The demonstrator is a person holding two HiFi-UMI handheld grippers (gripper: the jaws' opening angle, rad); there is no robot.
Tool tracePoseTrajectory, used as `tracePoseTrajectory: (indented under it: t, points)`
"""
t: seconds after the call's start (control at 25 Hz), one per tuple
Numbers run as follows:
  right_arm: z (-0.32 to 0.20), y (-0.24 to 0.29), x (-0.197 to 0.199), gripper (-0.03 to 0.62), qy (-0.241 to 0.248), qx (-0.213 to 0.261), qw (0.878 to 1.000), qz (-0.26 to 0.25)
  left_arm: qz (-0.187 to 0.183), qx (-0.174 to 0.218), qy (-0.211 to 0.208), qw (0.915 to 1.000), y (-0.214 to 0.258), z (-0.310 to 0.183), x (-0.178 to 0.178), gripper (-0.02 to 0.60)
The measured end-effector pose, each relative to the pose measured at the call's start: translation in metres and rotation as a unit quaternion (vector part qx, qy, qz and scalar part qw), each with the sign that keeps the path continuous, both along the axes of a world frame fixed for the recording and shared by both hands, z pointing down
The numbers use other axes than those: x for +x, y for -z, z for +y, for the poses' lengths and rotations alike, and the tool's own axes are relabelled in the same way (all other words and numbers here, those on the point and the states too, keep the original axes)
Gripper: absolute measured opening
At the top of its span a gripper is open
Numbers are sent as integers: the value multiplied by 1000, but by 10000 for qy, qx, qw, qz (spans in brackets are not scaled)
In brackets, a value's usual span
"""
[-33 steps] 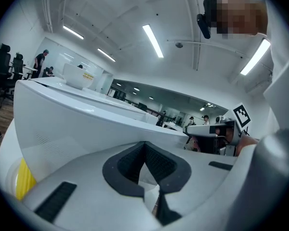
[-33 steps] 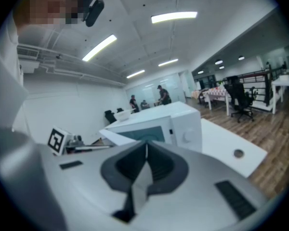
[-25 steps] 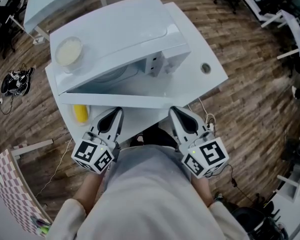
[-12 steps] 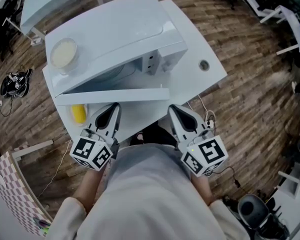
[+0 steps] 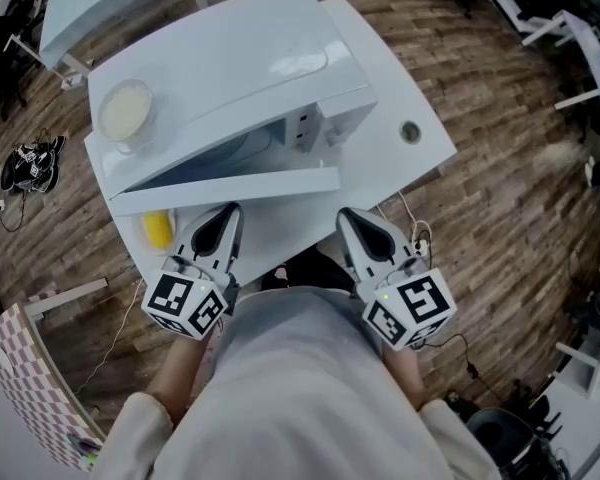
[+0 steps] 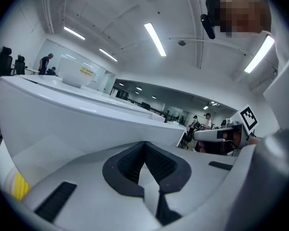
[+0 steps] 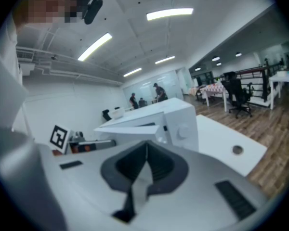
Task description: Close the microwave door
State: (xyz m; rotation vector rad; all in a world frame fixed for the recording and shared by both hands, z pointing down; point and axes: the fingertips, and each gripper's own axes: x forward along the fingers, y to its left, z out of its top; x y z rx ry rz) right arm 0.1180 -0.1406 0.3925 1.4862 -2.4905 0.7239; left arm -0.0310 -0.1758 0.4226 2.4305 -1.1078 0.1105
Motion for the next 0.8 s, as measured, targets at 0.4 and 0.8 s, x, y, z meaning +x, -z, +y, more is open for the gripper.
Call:
tracePoseTrajectory:
  t: [0.4, 0.8]
  points:
    - [-10, -1, -3, 23, 51, -55, 10000, 9, 23, -84, 45, 10000, -4, -11, -2, 18]
    - [-25, -4, -5, 23, 146, -102, 9998, 16, 47, -154, 134, 9998, -8, -22, -3, 18]
